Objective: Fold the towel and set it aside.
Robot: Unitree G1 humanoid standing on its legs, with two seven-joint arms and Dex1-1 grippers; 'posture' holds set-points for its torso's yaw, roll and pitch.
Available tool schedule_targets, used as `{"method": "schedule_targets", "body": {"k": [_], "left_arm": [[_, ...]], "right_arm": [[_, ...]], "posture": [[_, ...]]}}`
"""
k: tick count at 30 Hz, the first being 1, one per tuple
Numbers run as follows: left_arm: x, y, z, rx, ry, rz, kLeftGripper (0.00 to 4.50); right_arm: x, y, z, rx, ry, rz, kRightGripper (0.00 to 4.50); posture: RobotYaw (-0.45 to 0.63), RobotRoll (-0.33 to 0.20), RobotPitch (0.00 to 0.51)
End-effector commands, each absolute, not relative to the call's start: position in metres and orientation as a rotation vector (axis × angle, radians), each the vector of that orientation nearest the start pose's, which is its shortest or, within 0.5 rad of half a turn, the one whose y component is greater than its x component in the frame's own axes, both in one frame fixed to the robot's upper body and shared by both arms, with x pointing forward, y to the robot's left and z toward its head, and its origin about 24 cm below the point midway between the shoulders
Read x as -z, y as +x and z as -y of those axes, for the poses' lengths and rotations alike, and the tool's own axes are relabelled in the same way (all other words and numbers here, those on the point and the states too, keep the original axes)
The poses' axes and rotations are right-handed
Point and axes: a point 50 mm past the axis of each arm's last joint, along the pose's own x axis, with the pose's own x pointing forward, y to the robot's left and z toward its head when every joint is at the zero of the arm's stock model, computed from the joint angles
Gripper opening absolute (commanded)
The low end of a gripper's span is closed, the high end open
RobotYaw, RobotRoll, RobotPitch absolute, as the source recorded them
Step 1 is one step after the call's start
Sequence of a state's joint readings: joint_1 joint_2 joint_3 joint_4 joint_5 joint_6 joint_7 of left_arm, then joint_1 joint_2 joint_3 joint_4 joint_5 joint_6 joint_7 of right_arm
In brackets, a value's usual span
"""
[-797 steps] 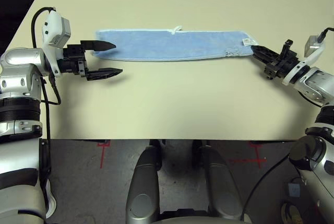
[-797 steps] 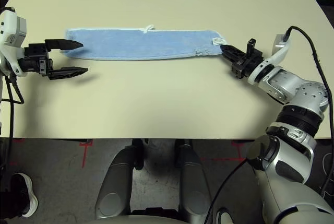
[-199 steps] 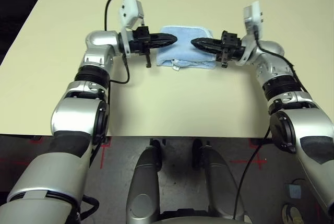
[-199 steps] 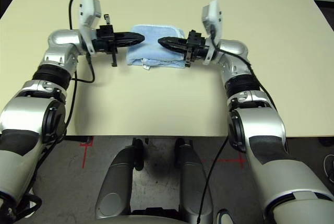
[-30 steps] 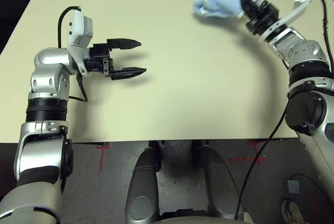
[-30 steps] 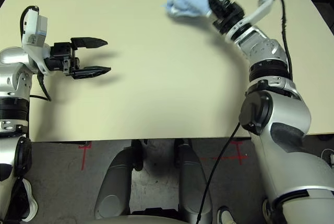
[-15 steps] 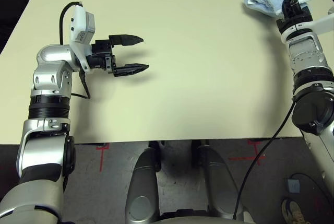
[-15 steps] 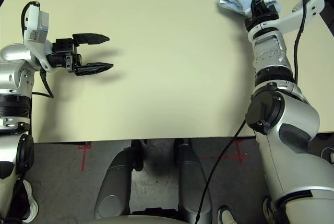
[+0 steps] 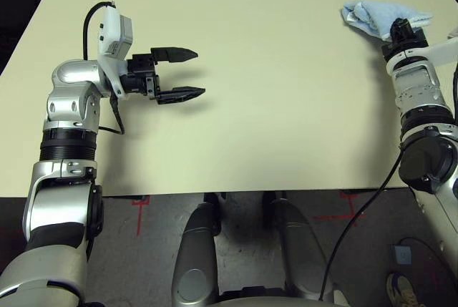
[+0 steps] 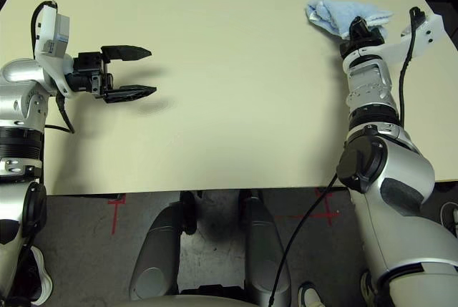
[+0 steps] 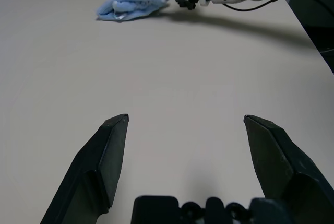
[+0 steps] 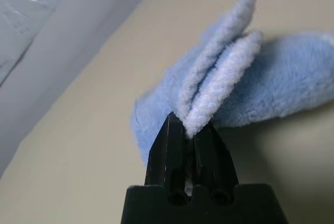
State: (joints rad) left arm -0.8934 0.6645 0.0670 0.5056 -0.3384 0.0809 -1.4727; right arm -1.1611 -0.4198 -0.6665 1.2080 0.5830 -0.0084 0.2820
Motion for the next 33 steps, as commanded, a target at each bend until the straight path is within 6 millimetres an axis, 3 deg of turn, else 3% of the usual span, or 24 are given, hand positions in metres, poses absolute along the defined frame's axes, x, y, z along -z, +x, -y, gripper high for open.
{"method": "schedule_targets", "body": {"k": [1,7,12,19,26,30,33], "left_arm": [[-0.241,0.335,-0.213,1.309,0.416,0.168,4.5],[-0.252,0.336,-0.202,1.328,0.385,0.201,4.5],[-0.251,0.336,-0.203,1.329,0.387,0.192,4.5],[-0.249,0.338,-0.205,1.306,0.36,0.183,4.5],[-0.25,0.346,-0.211,1.105,0.244,0.215,4.5],[-0.25,0.354,-0.214,0.89,0.151,0.269,4.5],[-0.247,0.36,-0.219,0.638,0.054,0.341,4.5]], "right_arm": [[-0.189,0.405,0.272,0.129,0.868,0.241,0.05],[-0.183,0.406,0.267,0.153,0.924,0.202,0.05],[-0.181,0.404,0.267,0.12,0.947,0.144,1.68],[-0.185,0.39,0.268,-0.068,0.931,-0.013,4.36],[-0.221,0.371,0.266,-0.285,0.743,-0.079,4.48],[-0.239,0.364,0.256,-0.448,0.511,0.04,4.48],[-0.239,0.366,0.249,-0.493,0.406,0.139,4.48]], "posture": [[-0.08,0.0,0.274],[-0.07,0.0,0.272],[-0.08,0.0,0.271],[-0.09,0.0,0.278],[-0.09,0.0,0.279],[-0.09,0.0,0.277],[-0.09,0.0,0.271]]}}
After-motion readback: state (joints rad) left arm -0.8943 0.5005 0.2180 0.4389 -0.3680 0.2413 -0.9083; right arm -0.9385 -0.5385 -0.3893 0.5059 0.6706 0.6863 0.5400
